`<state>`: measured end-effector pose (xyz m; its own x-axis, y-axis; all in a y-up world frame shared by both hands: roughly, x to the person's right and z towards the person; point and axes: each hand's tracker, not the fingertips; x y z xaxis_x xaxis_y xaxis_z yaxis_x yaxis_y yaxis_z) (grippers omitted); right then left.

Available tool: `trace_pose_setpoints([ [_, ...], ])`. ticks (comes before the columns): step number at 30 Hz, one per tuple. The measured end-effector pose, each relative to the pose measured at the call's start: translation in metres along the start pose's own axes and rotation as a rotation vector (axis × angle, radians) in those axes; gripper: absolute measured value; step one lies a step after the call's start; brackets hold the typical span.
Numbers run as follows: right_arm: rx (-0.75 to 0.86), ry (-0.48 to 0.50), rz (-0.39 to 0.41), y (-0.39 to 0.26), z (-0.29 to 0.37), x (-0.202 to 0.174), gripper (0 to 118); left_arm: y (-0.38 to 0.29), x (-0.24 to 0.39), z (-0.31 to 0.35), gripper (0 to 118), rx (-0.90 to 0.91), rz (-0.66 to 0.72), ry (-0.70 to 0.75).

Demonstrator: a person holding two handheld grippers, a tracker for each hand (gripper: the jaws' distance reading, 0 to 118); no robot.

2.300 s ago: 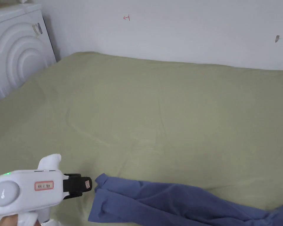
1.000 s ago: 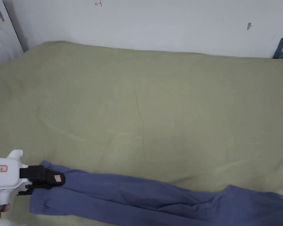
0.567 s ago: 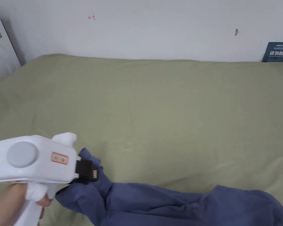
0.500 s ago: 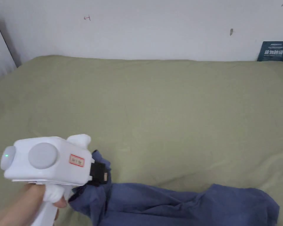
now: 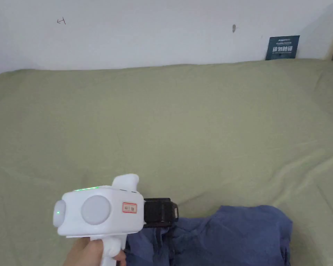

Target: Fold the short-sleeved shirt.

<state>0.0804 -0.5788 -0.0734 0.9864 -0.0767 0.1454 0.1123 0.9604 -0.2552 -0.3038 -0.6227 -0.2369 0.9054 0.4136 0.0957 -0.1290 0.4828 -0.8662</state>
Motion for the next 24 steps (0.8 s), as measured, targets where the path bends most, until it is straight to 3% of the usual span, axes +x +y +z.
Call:
trace_pose_setpoints([
  [1, -0.003, 0.004, 0.003, 0.000, -0.002, -0.002, 0, -0.002, -0.009, 0.016, 106, 0.021, -0.003, 0.007],
  [2, -0.004, 0.009, 0.005, -0.001, -0.003, -0.004, 0, -0.003, -0.018, 0.027, 86, 0.018, -0.002, 0.007],
  [3, -0.006, 0.019, 0.008, -0.001, -0.003, -0.007, 0, -0.002, -0.026, 0.035, 24, 0.040, 0.012, -0.013],
  [4, -0.010, 0.026, 0.012, -0.002, -0.004, -0.010, 0, -0.005, -0.037, 0.037, 0, 0.027, 0.054, -0.040],
  [9, -0.028, 0.062, 0.022, -0.005, -0.011, -0.026, 0, -0.015, -0.087, 0.013, 0, -0.039, 0.159, -0.093],
  [13, -0.046, 0.076, 0.043, -0.007, -0.012, -0.033, 0, -0.032, -0.090, -0.059, 0, -0.169, 0.250, -0.268],
  [15, -0.062, 0.072, 0.055, -0.008, -0.013, -0.033, 0, -0.049, -0.081, -0.098, 0, -0.217, 0.271, -0.287],
  [17, -0.073, 0.063, 0.059, -0.008, -0.012, -0.033, 0, -0.055, -0.079, -0.102, 0, -0.161, 0.352, -0.403],
  [24, -0.089, 0.062, 0.081, -0.007, -0.017, -0.040, 0, -0.034, -0.068, -0.047, 0, -0.142, 0.192, -0.316],
])
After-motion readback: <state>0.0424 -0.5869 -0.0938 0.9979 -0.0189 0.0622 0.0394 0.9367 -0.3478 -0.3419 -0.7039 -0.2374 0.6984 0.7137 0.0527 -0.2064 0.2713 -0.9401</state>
